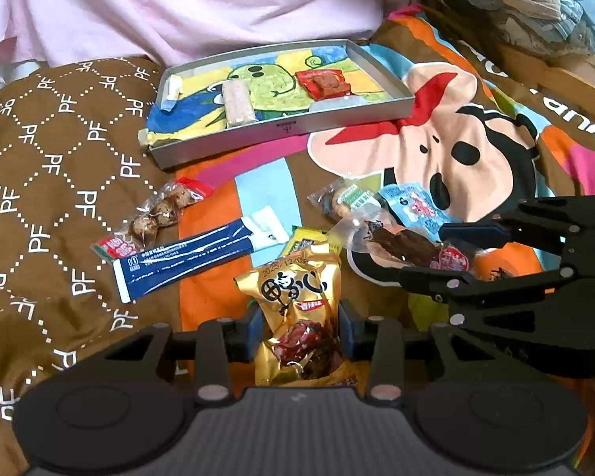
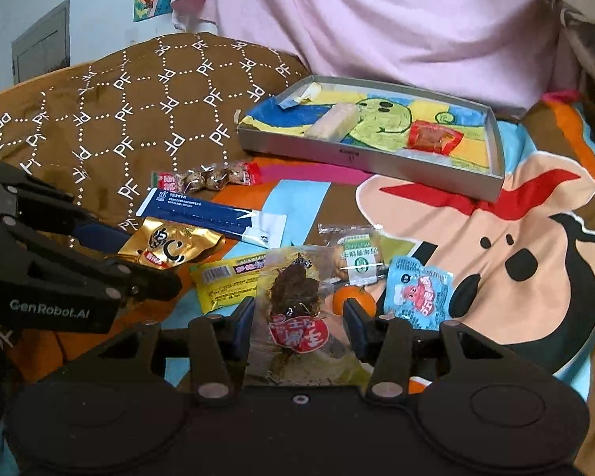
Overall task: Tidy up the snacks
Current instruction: 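Lift the gold bag and jerky packet and carry both over the silver tray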
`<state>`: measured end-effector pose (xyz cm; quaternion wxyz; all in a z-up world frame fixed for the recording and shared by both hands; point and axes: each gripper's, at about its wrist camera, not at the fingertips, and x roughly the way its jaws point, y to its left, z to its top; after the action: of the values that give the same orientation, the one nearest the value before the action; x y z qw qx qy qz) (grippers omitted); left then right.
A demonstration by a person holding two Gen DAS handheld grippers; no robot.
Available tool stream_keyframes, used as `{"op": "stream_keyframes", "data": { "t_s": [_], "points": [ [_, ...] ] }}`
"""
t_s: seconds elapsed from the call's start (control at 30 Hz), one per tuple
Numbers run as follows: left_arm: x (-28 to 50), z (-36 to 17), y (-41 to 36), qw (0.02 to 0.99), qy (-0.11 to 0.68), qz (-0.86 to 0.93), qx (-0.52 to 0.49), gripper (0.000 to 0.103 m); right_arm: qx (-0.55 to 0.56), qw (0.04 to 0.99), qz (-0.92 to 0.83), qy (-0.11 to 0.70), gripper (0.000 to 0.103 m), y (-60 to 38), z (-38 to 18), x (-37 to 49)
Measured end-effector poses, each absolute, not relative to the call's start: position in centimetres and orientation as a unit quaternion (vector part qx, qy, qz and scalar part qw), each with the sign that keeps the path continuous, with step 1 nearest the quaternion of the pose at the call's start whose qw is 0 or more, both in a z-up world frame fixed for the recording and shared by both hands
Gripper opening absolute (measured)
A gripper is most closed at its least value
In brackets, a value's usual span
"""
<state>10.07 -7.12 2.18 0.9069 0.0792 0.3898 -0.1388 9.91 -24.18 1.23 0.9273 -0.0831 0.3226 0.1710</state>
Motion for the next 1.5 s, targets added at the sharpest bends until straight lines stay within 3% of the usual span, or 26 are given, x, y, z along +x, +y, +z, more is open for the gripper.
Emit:
{"op": "stream_keyframes", "data": {
  "t_s": [0.37, 0.77, 1.17, 1.5],
  "points": [
    [14.0, 4.4, -7.5, 0.928, 0.346, -0.126, 0.050, 0.043, -0.084, 0.956, 0.145, 0.242, 0.049, -24.7, 3.2, 9.7],
    [24.6, 6.6, -9.7, 0.945, 0.303, -0.118, 0.036, 0.043, -0.052, 0.974, 0.087, 0.201, 0.049, -27.6, 5.9, 18.0],
    [35.0, 4.8, -12.8, 0.950, 0.285, -0.124, 0.028, 0.043, -0.037, 0.981, 0.039, 0.185, 0.049, -31.3, 5.5, 29.1],
    [38.6, 2.4, -14.2, 0.947, 0.293, -0.129, 0.033, 0.043, -0.032, 0.979, 0.026, 0.198, 0.050, -32.2, 2.8, 33.9]
  ]
}}
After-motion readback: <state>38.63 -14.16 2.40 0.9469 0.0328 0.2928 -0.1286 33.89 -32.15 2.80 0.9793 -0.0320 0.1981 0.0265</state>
